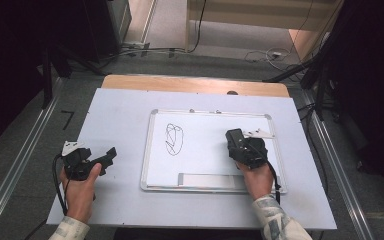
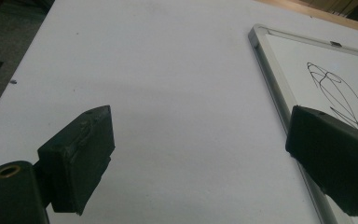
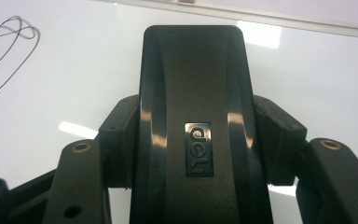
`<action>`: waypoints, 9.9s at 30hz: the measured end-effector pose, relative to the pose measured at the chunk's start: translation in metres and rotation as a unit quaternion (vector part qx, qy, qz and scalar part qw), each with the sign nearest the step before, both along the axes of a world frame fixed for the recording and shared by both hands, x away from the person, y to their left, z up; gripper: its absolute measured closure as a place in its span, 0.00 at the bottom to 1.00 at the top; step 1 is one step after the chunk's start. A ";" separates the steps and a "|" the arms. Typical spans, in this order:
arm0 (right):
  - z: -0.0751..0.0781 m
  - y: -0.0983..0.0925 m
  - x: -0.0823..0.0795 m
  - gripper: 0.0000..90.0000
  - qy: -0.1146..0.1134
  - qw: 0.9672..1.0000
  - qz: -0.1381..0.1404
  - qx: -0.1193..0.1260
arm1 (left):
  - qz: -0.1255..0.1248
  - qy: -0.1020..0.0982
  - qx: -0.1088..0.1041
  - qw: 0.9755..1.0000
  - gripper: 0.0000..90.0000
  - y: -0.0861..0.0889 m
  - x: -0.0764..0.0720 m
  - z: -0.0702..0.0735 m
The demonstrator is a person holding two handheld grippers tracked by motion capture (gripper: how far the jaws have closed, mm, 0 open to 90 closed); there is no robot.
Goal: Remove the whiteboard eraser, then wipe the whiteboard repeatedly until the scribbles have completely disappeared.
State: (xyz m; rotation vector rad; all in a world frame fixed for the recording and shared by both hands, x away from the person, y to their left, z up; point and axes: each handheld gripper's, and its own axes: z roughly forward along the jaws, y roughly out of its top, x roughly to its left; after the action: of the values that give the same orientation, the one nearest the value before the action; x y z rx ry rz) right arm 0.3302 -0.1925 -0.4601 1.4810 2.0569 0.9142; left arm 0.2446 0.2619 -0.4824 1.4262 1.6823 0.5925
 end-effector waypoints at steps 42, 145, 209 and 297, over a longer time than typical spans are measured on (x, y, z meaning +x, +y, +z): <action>-0.001 0.092 0.007 0.42 0.016 0.996 0.082 0.000 | -0.003 -0.005 0.001 1.000 0.09 0.001 -0.004 0.003; -0.030 0.192 0.013 0.42 0.028 0.985 0.160 -0.052 | 0.000 -0.006 0.001 1.000 0.10 0.007 -0.007 0.001; -0.027 0.204 0.077 0.42 0.034 0.991 0.123 -0.050 | 0.004 -0.006 -0.004 1.000 0.10 0.014 -0.012 0.001; -0.026 0.172 0.071 0.42 0.036 0.993 0.104 -0.053 | 0.001 -0.003 -0.002 1.000 0.10 0.010 -0.007 0.000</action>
State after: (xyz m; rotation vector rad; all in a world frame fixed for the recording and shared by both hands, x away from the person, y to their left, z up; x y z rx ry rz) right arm 0.4016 -0.0208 -0.4866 1.2802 2.3080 0.8237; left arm 0.2373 0.2718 -0.4827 1.4185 1.6781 0.5929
